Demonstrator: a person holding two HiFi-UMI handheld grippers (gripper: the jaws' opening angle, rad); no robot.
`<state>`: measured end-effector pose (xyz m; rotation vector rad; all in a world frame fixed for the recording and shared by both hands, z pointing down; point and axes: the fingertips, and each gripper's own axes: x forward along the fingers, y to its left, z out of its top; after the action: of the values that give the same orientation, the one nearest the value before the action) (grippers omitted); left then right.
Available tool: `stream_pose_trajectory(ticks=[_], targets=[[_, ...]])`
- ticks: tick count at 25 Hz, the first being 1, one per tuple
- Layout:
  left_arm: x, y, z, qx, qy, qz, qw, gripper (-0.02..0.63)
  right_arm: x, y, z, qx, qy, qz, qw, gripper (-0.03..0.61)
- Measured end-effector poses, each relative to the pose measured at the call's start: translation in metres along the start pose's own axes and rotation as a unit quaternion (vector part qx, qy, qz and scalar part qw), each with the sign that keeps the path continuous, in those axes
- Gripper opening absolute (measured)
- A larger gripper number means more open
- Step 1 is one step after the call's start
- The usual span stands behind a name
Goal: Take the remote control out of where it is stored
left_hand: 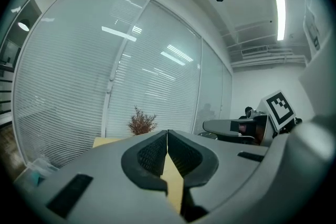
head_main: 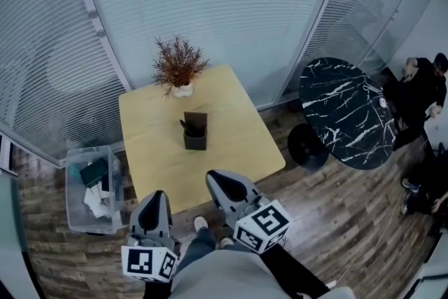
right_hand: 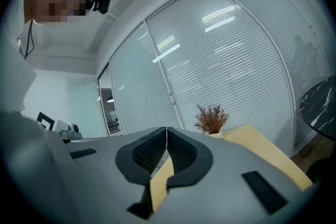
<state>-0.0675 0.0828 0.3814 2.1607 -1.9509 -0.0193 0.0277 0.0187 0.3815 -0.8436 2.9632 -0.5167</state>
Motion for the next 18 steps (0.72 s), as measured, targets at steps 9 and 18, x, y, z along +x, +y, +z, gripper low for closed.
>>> stream_pose_trajectory(ticks=[9, 18], targets=[[0.032, 0.043, 0.005, 0.013, 0.014, -0.014, 0.9997, 0.009, 0.043, -0.018, 0.005, -0.004, -0.006, -0.031, 0.999, 0.005], [0.061, 0.047, 0.001, 0.014, 0.027, -0.046, 0.9985, 0.009, 0.051, -0.037, 0.004, 0.0, -0.002, -0.058, 0.998, 0.005]])
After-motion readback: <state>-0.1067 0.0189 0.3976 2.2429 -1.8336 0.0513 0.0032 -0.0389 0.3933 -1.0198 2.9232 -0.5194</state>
